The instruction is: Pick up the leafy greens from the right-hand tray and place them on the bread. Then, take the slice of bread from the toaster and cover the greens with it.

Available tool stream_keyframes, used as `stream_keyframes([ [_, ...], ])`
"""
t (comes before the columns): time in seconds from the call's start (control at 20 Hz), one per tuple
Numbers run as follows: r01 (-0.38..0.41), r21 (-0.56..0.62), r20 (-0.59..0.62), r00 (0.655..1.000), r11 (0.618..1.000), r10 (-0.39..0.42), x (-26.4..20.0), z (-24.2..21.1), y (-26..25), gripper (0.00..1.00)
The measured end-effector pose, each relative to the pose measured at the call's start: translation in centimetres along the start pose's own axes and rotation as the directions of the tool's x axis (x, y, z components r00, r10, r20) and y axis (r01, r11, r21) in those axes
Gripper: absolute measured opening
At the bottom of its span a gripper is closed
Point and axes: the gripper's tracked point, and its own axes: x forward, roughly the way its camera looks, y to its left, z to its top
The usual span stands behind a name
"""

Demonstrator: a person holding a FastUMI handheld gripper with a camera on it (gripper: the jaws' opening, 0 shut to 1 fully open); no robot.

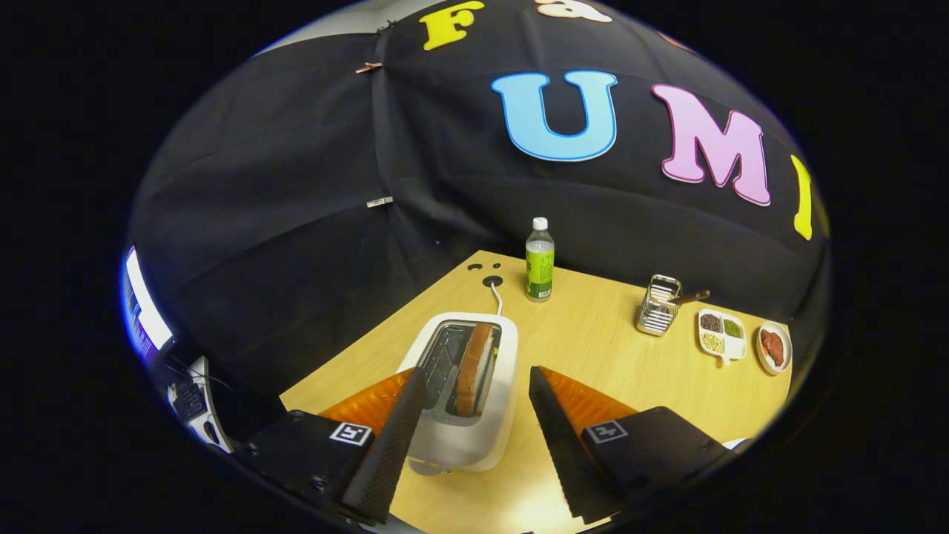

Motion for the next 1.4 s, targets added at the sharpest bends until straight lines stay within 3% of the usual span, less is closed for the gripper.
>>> stream_keyframes([
  [0.2,0.013,0.032,-0.034,0.999,0.999,-0.012,3.1,-0.9,0.0,0.92],
  [0.4,0.037,0.050,-0.068,0.997,0.998,-0.034,5.4,-1.9,-0.3,0.73],
  [0.55,0.021,0.080,-0.096,0.995,0.997,-0.014,5.0,-2.2,0.2,0.21],
  [0.65,0.011,0.060,-0.078,0.997,0.998,-0.006,4.9,-1.8,0.4,0.17],
  [0.95,-0.029,0.059,0.003,1.000,0.998,0.029,2.5,1.1,0.8,0.17],
  [1.4,-0.074,0.079,0.143,0.988,0.994,0.062,-5.7,6.9,-1.6,0.17],
])
